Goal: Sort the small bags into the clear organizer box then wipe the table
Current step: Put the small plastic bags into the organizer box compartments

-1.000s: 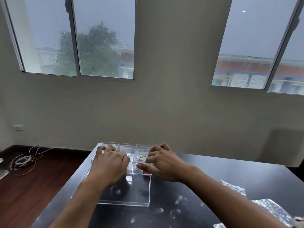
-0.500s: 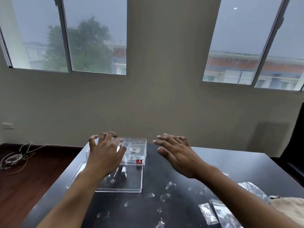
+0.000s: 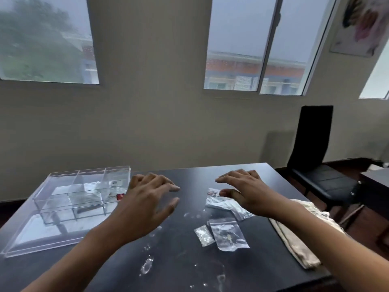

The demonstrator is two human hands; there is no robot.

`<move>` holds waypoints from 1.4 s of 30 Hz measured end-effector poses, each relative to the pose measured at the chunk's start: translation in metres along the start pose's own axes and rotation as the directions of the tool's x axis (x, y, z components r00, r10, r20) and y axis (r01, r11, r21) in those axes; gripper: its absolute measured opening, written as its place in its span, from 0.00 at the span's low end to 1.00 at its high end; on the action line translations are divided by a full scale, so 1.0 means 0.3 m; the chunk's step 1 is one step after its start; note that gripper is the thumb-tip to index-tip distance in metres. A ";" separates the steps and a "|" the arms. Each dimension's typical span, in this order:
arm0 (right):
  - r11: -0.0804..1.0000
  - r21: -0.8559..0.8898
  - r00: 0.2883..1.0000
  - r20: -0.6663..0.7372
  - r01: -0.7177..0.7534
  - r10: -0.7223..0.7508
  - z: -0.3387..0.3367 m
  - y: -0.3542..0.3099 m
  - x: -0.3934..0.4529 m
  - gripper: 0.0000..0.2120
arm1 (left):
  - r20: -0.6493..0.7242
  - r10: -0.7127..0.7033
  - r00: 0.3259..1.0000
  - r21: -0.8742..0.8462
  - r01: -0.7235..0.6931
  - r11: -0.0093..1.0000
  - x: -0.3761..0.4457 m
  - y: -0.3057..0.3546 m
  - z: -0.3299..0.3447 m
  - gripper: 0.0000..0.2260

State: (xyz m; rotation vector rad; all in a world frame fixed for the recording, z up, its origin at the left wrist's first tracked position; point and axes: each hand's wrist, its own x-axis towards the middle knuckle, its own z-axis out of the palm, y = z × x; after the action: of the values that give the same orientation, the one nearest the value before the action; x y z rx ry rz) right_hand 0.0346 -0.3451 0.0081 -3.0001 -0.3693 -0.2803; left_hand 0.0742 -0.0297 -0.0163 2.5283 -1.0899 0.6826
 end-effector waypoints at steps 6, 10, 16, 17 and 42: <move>0.970 -0.017 0.962 0.119 -0.244 0.245 -0.017 0.049 -0.093 0.37 | 0.145 0.169 0.975 -0.061 -0.161 0.985 0.138 0.104 0.116 0.18; 0.964 -0.067 0.951 0.161 -0.257 0.265 -0.005 0.063 -0.138 0.30 | 0.252 0.228 0.941 -0.075 -0.215 0.974 0.241 0.157 0.187 0.19; 0.966 -0.061 0.953 0.159 -0.250 0.257 0.008 0.046 -0.158 0.20 | 0.418 0.251 0.873 -0.005 -0.274 0.962 0.308 0.193 0.255 0.15; 0.966 -0.073 0.956 0.138 -0.250 0.258 0.016 0.043 -0.160 0.20 | 0.393 0.266 0.880 0.019 -0.297 0.955 0.313 0.192 0.255 0.15; 0.935 0.353 0.848 -0.506 0.038 0.156 -0.098 -0.190 0.067 0.07 | -0.066 -0.512 0.857 -0.745 0.298 0.596 0.190 -0.002 -0.047 0.06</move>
State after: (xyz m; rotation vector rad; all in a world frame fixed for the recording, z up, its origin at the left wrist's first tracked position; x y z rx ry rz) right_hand 0.0345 -0.2893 0.0455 -2.4402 -0.2324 -0.9033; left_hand 0.1044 -0.0570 0.0259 1.8062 -0.4763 0.3501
